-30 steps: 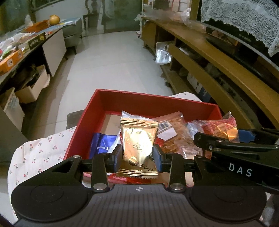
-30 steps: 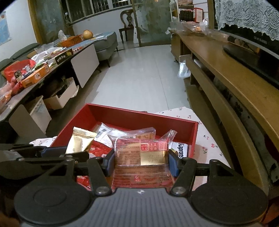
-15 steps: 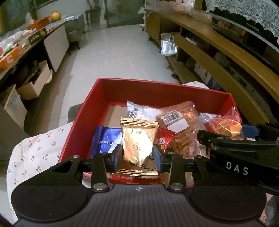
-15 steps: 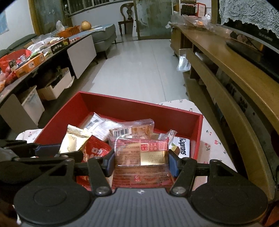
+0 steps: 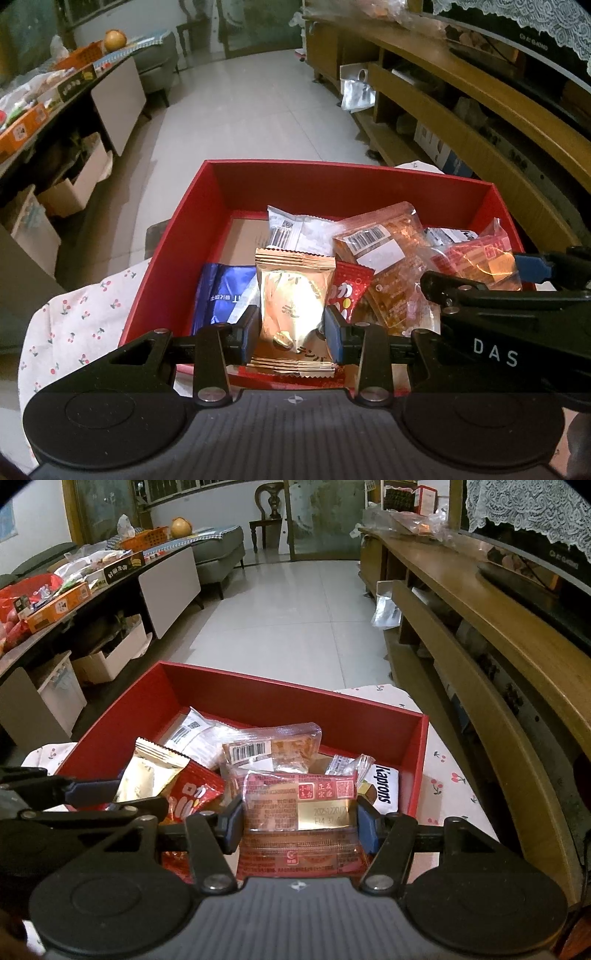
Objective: Organize snacks
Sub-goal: 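Lower and release the gold pastry with left gripper while right releases the cake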
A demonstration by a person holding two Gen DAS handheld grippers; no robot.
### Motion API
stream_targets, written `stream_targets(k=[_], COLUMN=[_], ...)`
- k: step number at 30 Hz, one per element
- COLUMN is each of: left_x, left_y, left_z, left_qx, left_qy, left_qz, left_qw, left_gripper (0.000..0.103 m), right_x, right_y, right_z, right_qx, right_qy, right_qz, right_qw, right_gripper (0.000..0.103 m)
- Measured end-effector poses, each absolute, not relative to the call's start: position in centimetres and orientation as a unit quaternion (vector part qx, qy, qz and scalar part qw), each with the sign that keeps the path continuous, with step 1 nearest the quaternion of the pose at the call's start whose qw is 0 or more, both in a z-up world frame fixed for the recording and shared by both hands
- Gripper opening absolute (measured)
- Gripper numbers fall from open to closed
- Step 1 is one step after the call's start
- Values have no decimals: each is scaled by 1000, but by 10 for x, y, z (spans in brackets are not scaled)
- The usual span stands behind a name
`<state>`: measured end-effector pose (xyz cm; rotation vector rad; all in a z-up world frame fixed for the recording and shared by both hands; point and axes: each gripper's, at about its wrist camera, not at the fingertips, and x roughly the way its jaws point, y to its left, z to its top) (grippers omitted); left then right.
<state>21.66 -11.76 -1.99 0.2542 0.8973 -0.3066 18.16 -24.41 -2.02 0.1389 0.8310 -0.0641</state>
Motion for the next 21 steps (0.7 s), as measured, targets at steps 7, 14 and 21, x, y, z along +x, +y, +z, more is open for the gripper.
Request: stream_targets(k=[7,14,21], left_x=[217,217,218], left_y=[-118,-119,-119], left_z=[-21,-24,-26], left_qx=[121,132,131], left_qy=[431,430,431], left_qz=[-146,-143,-143], left_qw=[882,882,881], left_gripper=[45,46,51], right_x=[182,183,184], right_y=[-245,-244,-247], right_z=[-22,-26,-26], right_qx=[64,51,44], right_qy=[403,403,406], right_qz=[-32,-32,-41], right_qw=[912,913,912], right_gripper=[87,88,91])
